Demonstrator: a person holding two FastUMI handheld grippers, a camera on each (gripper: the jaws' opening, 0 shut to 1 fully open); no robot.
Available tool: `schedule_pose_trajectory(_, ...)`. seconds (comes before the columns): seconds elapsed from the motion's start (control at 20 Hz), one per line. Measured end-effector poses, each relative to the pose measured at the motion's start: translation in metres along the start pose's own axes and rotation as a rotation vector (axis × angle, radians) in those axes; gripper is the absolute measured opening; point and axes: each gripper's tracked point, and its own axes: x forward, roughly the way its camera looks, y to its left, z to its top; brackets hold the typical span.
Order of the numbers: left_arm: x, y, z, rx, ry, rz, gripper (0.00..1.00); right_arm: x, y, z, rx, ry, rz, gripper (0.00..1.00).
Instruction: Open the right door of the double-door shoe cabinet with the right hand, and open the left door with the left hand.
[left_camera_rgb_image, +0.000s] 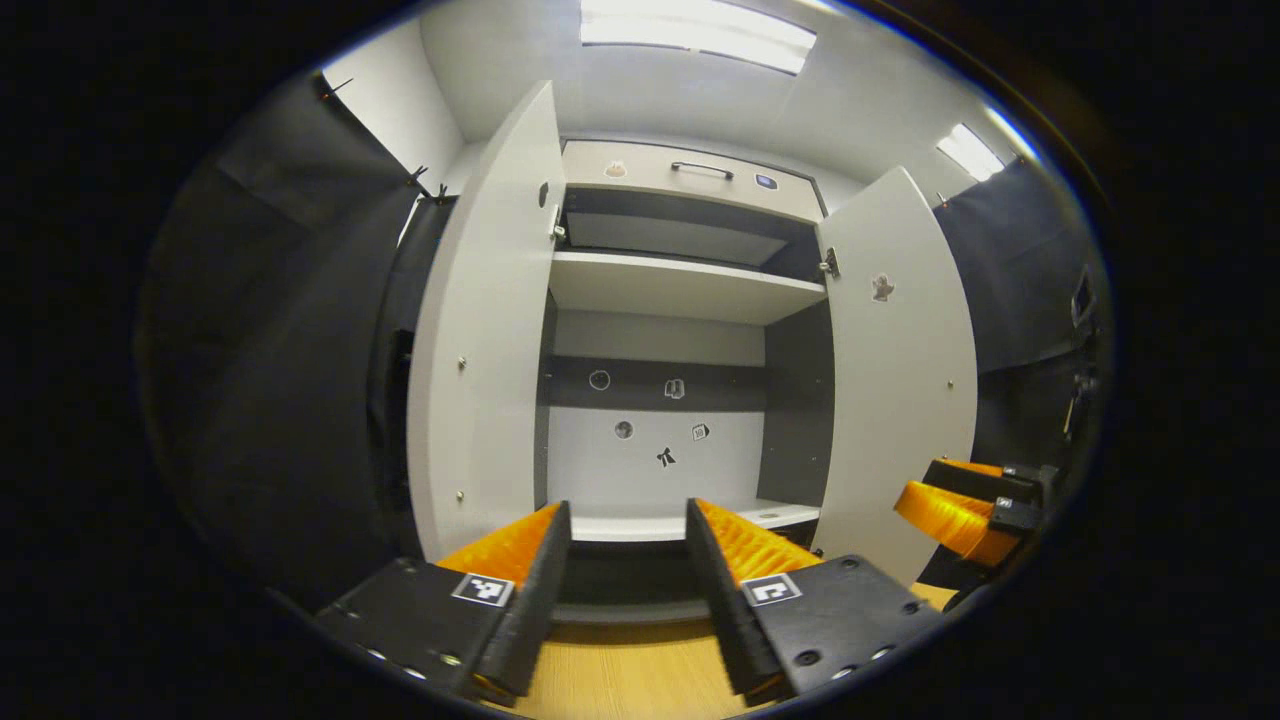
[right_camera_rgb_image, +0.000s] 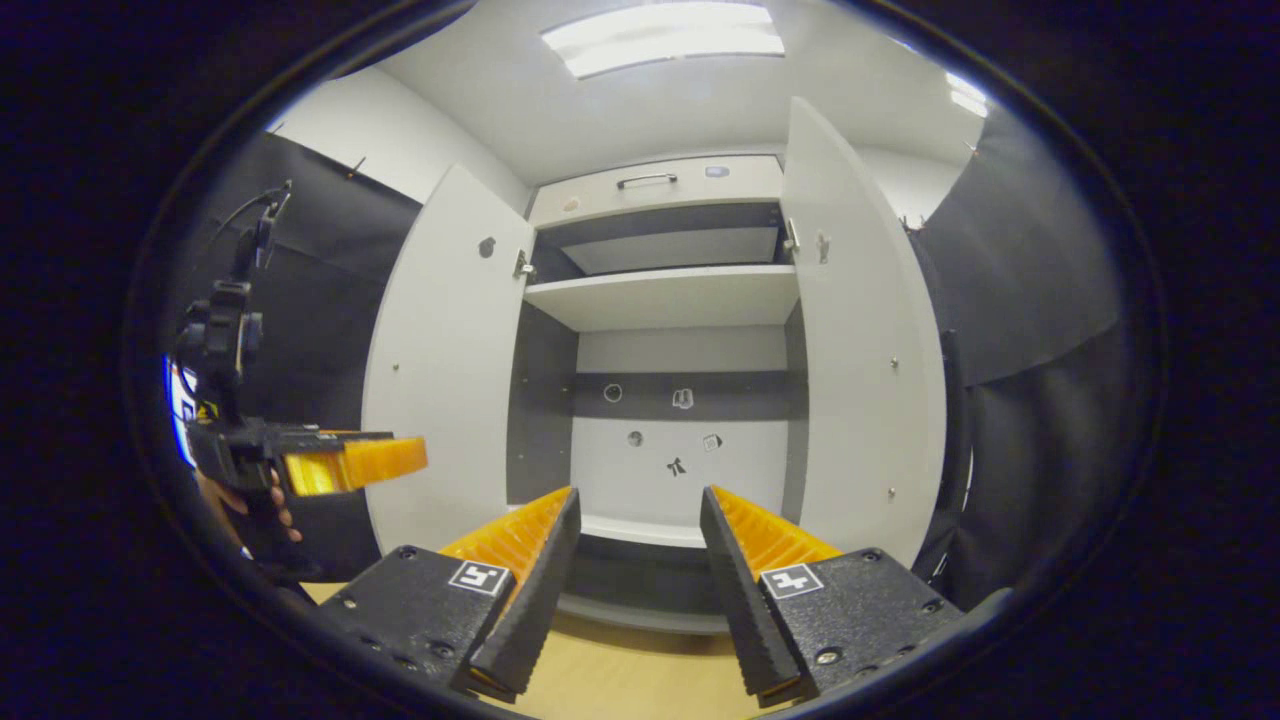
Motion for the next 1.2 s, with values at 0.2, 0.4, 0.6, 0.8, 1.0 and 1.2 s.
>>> schedule_pose_trajectory(0.2,0.014,-0.058,-0.026,-0.038,-0.026,-0.074,0.93,-0.020,-0.030,-0.006,0.024,-0.006,-0.033,0.77)
schedule_pose_trajectory(0.4,0.017,-0.099,-0.048,-0.057,-0.015,-0.063,0.94,-0.045,-0.073,-0.024,0.052,0.033,-0.083,0.77)
schedule_pose_trajectory(0.6,0.013,-0.115,-0.060,-0.047,-0.008,-0.057,0.94,-0.052,-0.097,-0.037,0.055,0.065,-0.148,0.75)
schedule_pose_trajectory(0.8,0.012,-0.102,-0.067,-0.017,-0.043,-0.038,0.94,-0.052,-0.092,-0.047,-0.003,0.035,-0.191,0.75)
schedule_pose_trajectory(1.0,0.017,-0.075,-0.077,-0.054,-0.032,-0.004,0.94,-0.041,-0.059,-0.058,-0.024,0.040,-0.158,0.75)
schedule_pose_trajectory(1.2,0.017,-0.055,-0.074,-0.036,-0.042,0.009,0.94,-0.032,-0.050,-0.046,-0.016,-0.003,-0.165,0.75)
